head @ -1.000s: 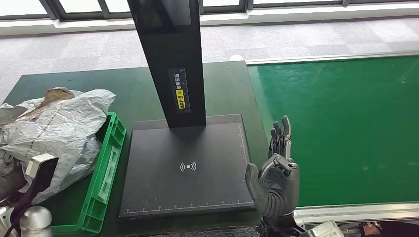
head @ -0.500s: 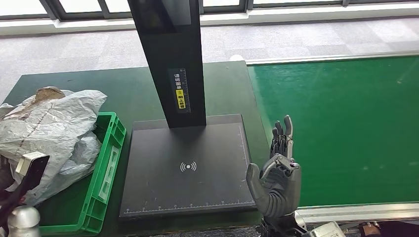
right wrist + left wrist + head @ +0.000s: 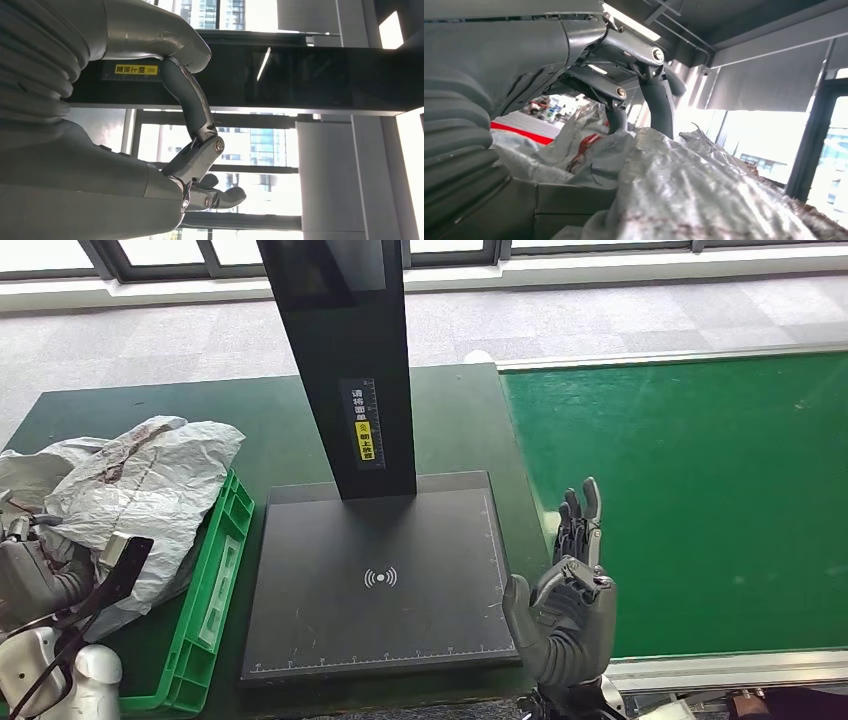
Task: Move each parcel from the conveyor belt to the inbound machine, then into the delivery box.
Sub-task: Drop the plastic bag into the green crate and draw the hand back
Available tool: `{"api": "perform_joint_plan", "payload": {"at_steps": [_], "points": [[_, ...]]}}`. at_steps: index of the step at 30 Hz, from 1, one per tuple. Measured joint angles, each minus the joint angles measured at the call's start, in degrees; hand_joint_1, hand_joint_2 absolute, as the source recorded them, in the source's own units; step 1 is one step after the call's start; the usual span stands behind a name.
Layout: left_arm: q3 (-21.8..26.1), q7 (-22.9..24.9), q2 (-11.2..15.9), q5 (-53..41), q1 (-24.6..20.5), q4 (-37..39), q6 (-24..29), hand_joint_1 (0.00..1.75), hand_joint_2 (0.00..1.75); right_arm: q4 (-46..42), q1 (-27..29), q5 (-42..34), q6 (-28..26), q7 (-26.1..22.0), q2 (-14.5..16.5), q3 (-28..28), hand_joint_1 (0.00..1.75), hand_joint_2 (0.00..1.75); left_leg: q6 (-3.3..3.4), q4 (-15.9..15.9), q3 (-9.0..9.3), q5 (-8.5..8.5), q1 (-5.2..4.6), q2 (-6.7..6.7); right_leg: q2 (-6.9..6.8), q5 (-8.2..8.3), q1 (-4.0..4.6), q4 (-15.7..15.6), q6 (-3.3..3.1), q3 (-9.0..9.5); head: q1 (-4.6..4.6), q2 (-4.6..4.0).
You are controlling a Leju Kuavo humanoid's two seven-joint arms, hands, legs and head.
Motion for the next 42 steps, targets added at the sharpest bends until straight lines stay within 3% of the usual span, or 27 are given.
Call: {"api": "perform_joint_plan", "payload": {"at_steps": [5,17,25,27,29,32,34,38,42], "points": [[-1.0,2.0,-1.3,-3.6,-0.2,1.1,3.1,0.00,0.00,-0.1,0.4,1.9,0.3,0.0,0.0,0.0,0.00,1.75,0.00,0.0,-0.03,-0.01,-0.01,-0.01,-0.02,0.00,0.00,0.0,0.00,0.00,0.00,0.00],[-1.3,2.4,-3.5,-8.1,-0.3,-0.3,3.6,0.00,0.00,0.1,1.2,2.9,1.4,0.0,0.0,0.0,0.00,1.75,0.01,0.0,-0.05,-0.01,0.01,-0.01,-0.03,0.00,0.00,0.0,0.00,0.01,0.00,0.00],[1.3,-1.1,-4.0,-5.3,0.5,-3.2,3.7,0.00,0.00,1.0,0.8,2.8,2.1,0.0,0.0,-0.3,0.00,1.75,0.01,0.0,-0.08,-0.01,0.02,-0.03,-0.03,-0.01,0.00,0.0,0.01,0.01,0.00,0.00],[2.8,-5.5,-4.5,-2.9,0.5,-4.5,3.7,0.00,0.00,1.3,0.7,2.8,2.2,0.0,0.0,-0.3,0.00,1.75,0.01,0.0,-0.14,-0.01,0.03,-0.04,-0.05,-0.01,0.01,0.0,0.01,0.01,0.00,0.00],[6.3,-15.4,-6.0,3.6,-0.2,-6.9,3.7,0.00,0.00,1.6,0.3,2.7,2.4,0.0,0.0,-0.3,0.00,1.75,0.02,0.0,-0.41,-0.03,0.04,-0.03,-0.05,-0.02,0.01,0.0,0.01,0.02,0.00,0.00],[13.0,-31.0,-8.8,23.6,-0.5,-12.9,3.8,0.00,0.00,3.0,-1.0,2.1,2.7,0.0,0.1,-0.3,0.00,1.75,0.01,0.0,-0.47,-0.14,0.04,0.24,0.23,-0.03,0.01,0.0,0.03,-0.04,-0.01,0.00],[15.1,-34.0,-10.0,35.6,0.2,-18.5,3.8,0.00,0.00,4.1,-1.9,1.7,2.7,0.0,0.1,-0.3,0.00,1.75,0.06,0.0,-0.23,-0.11,0.05,0.23,0.23,-0.02,0.02,0.0,0.04,-0.09,-0.01,0.00],[16.1,-34.3,-11.8,42.8,0.4,-29.0,3.8,0.00,0.00,6.2,-3.5,1.7,1.8,0.0,0.3,-0.3,0.00,0.00,0.11,0.1,-0.19,-0.04,0.05,-0.18,-0.17,-0.04,0.08,0.0,0.06,0.02,-0.01,0.00],[16.0,-34.3,-12.8,49.3,0.1,-36.1,3.8,0.00,0.00,7.7,-4.2,2.2,0.5,0.0,0.5,-0.3,0.00,0.00,0.12,0.1,-0.15,-0.04,0.02,-0.16,-0.15,-0.04,0.07,0.0,0.07,-0.01,-0.02,0.00]]}}
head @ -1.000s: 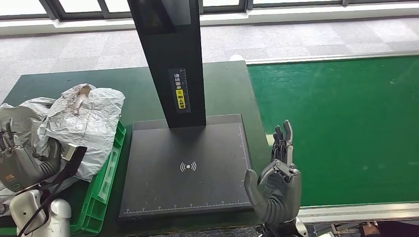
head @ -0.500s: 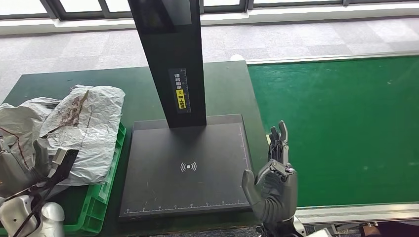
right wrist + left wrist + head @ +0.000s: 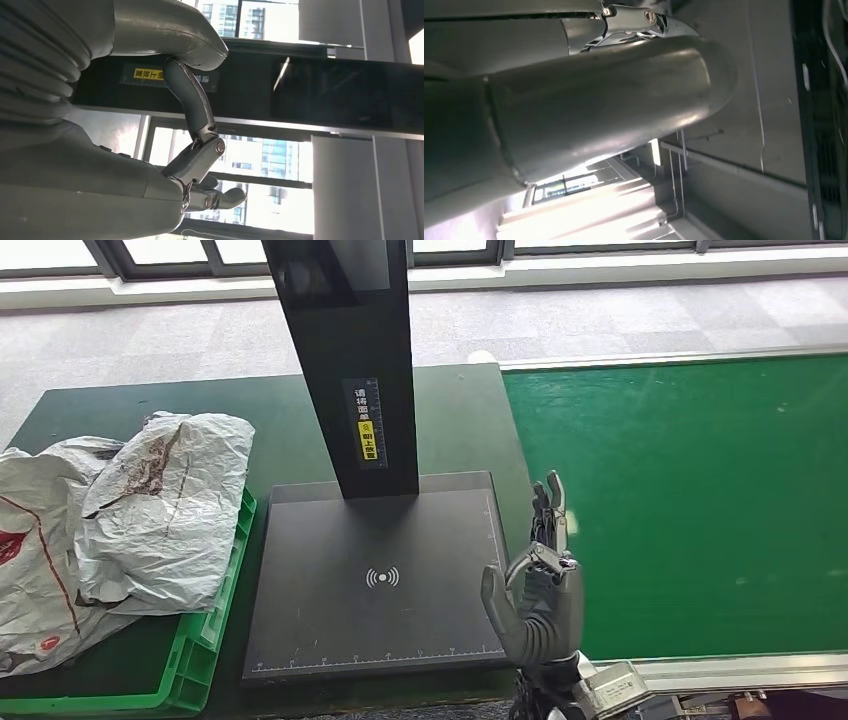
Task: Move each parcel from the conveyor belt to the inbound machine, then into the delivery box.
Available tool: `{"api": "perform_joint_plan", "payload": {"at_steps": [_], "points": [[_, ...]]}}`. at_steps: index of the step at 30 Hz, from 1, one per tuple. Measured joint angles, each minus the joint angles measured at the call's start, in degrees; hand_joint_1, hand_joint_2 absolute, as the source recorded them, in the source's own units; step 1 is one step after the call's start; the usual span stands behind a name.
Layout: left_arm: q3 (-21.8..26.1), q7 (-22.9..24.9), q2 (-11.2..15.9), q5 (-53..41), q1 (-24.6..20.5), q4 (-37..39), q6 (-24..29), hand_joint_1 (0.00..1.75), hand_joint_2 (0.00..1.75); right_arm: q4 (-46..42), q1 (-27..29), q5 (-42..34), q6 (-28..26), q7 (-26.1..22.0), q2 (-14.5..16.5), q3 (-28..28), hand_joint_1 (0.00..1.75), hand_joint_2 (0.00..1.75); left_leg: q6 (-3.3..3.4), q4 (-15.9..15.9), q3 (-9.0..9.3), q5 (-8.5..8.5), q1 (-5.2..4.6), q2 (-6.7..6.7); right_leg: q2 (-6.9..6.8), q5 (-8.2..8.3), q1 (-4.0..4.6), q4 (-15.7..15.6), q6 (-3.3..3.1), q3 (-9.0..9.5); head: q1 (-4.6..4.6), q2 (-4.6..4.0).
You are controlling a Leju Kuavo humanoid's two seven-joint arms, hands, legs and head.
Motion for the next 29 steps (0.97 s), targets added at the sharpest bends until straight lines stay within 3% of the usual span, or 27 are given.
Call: {"api": "perform_joint_plan", "payload": {"at_steps": [3,9,12,14,19,21,24,29], "points": [[-3.5,0.0,-0.9,5.2,0.4,-1.8,0.0,0.00,0.00,0.4,0.0,0.6,-1.3,0.0,0.1,0.0,0.00,0.00,0.02,0.0,0.00,0.01,-0.01,-0.01,-0.03,0.01,-0.01,0.0,0.01,0.06,0.00,0.00],[-7.9,0.0,-1.8,6.5,0.7,-3.4,-0.1,0.00,0.00,0.7,0.1,0.6,-1.7,0.0,0.2,0.0,0.00,0.00,0.02,0.0,0.05,0.02,-0.01,0.05,0.02,0.05,-0.02,0.0,0.04,0.06,0.01,0.00],[-9.9,0.2,-1.8,8.7,1.4,-3.0,-3.5,0.00,0.00,0.7,0.3,0.8,-2.7,0.0,0.2,0.0,0.00,0.00,0.02,0.0,0.13,0.02,-0.03,0.07,0.04,0.04,-0.02,0.0,0.04,-0.01,0.01,0.00],[-14.7,0.9,-1.0,11.3,2.7,-0.4,-12.3,0.00,0.00,0.6,1.1,1.1,-3.6,0.0,0.1,0.0,0.00,0.00,0.04,0.1,0.16,0.02,-0.05,-0.01,0.00,0.01,-0.02,-0.1,0.08,-0.05,0.00,0.00],[-37.7,2.3,2.6,16.4,3.7,10.6,-46.4,0.00,0.00,0.6,1.9,2.2,-3.6,0.0,0.1,-0.4,0.00,0.00,0.11,0.1,-0.08,0.06,-0.08,0.05,0.03,0.18,-0.09,0.0,0.23,-0.02,0.01,0.00],[-44.9,2.8,3.9,17.5,3.6,16.0,-56.6,0.00,0.00,0.7,1.9,2.5,-3.4,0.0,0.1,-0.7,0.00,0.00,0.12,0.2,-0.06,0.06,-0.16,0.20,0.21,0.25,-0.17,0.0,0.27,-0.06,0.01,0.00],[-52.7,2.5,5.0,18.0,3.0,24.2,-65.6,0.00,0.00,0.7,1.9,2.8,-2.9,0.0,0.1,-1.2,0.00,0.00,0.15,0.2,-0.07,0.07,-0.21,0.20,0.21,0.27,-0.23,0.0,0.30,-0.11,0.01,0.00],[-60.3,3.4,4.7,19.1,0.3,34.5,-74.0,0.00,0.00,0.7,2.0,5.4,-2.0,0.0,0.1,-1.3,0.00,0.00,0.16,0.2,-0.12,0.07,-0.22,0.17,0.19,0.27,-0.23,0.0,0.31,-0.13,0.02,0.00]]}}
